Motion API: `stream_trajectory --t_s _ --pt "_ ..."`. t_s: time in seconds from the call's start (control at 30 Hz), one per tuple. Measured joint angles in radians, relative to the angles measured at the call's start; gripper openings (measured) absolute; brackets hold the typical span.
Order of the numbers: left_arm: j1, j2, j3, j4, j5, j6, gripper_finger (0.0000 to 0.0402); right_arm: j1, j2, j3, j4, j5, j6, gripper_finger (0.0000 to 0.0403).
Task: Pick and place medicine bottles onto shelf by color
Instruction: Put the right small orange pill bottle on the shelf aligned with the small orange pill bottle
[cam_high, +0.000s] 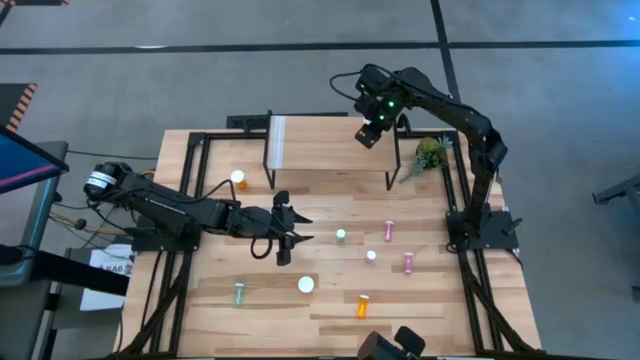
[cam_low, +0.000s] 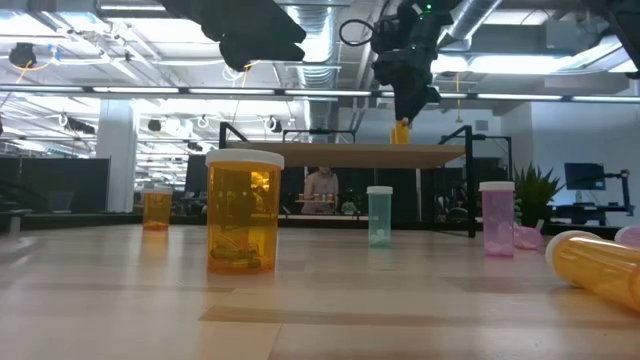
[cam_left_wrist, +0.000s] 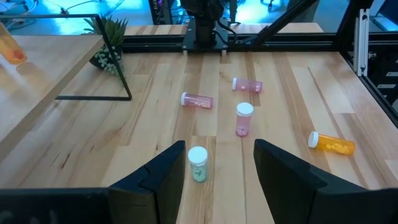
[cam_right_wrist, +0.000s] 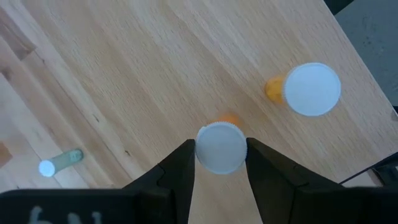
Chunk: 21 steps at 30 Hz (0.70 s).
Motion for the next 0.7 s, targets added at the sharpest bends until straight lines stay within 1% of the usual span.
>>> stream_trajectory --t_s 0.2,0.47,0.7 --pt "0.0 0.0 0.0 0.0 0.0 0.0 0.018 0.001 0.0 -0.018 0.03 0.0 0.005 0.0164" --pt "0.0 0.0 0.0 0.0 0.0 0.0 0.018 -0.009 0.003 -0.158 0.066 0.0 -0.011 0.0164" --pt "0.0 0.0 0.0 0.0 -0.001 0.0 0.018 -0.022 0.001 -0.161 0.065 0.001 -0.021 0.0164"
